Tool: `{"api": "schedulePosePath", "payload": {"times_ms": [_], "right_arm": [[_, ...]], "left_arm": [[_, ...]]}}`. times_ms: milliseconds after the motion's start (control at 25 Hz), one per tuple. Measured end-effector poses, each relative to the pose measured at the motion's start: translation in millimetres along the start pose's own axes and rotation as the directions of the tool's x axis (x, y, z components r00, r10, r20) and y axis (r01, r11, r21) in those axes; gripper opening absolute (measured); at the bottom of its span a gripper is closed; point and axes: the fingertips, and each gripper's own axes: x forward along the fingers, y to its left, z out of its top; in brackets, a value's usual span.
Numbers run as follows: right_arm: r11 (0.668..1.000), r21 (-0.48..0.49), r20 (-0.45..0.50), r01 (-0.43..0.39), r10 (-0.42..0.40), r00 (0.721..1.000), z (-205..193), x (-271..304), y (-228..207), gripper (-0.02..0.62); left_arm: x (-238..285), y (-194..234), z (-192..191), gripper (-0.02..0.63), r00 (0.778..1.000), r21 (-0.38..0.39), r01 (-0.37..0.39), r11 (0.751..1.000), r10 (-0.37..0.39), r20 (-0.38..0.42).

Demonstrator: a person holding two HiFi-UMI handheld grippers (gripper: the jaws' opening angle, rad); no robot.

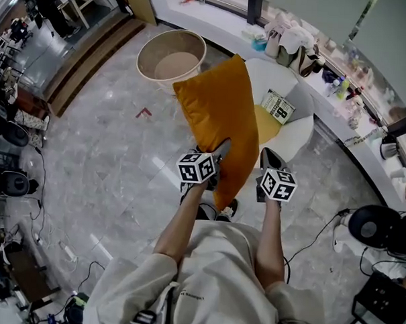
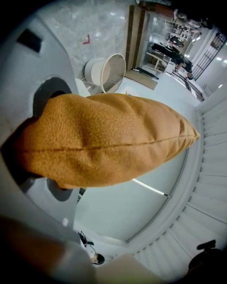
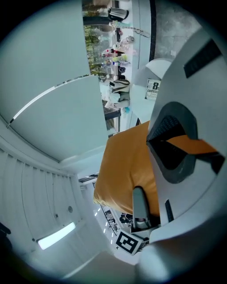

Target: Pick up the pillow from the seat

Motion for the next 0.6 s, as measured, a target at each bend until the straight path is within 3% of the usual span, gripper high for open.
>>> {"api": "schedulePosePath", "payload": {"times_ms": [240, 600], "right_arm": [[1.0, 0.013, -0.021, 0.007, -0.007, 1.0, -6, 0, -5, 0.008], [1.0, 0.008, -0.026, 0.029, -0.029, 0.999, -9, -1, -8, 0.008]], "left_arm": [[3, -9, -4, 0.33, 0.999, 0.094, -0.011, 0.996, 0.014, -0.031], [4, -11, -12, 0.33, 0.998, 0.085, -0.003, 0.996, 0.008, -0.055]]}}
